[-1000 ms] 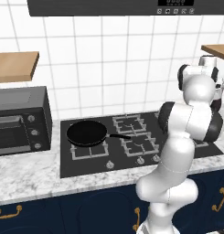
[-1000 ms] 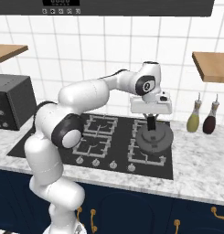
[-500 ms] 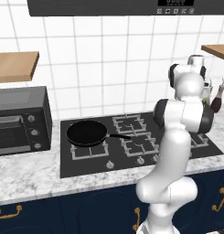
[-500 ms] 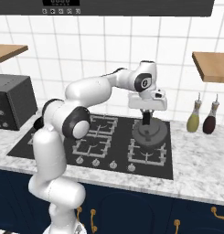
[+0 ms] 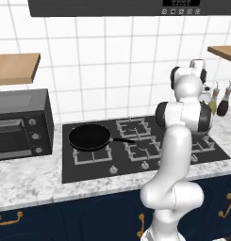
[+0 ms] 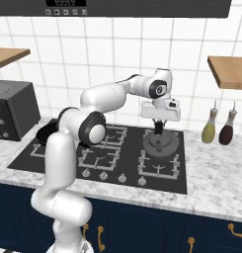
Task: Pick the kettle from the counter and place it on a stove burner. Then turn the burner on.
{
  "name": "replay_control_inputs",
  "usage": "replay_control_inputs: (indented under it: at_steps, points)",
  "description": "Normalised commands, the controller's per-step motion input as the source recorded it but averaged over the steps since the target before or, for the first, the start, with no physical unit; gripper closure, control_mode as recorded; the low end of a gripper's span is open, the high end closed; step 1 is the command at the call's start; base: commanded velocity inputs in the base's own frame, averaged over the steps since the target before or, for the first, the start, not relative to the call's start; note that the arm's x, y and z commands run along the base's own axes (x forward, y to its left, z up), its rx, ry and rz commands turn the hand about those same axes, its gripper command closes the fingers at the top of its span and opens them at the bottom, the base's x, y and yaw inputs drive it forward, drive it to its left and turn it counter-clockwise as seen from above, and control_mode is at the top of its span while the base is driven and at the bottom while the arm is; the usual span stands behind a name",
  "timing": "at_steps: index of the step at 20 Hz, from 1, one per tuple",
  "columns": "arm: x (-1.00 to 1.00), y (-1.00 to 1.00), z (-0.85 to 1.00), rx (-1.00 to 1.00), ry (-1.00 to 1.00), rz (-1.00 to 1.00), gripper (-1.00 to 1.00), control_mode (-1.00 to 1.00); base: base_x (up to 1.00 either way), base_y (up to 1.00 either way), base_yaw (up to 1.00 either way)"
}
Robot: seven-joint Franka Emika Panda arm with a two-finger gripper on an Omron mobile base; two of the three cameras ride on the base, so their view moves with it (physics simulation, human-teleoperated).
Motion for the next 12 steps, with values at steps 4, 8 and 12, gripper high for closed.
replay_control_inputs:
  at_steps: [4, 8, 12]
  points:
    - [0.05, -0.01, -0.33, 0.0, 0.04, 0.0, 1.0, -1.0, 0.0, 0.0, 0.0]
    - [0.02, 0.0, -0.44, 0.0, 0.0, 0.0, 1.0, -1.0, 0.0, 0.0, 0.0]
    - [0.0, 0.0, -0.43, 0.0, 0.0, 0.0, 1.0, -1.0, 0.0, 0.0, 0.0]
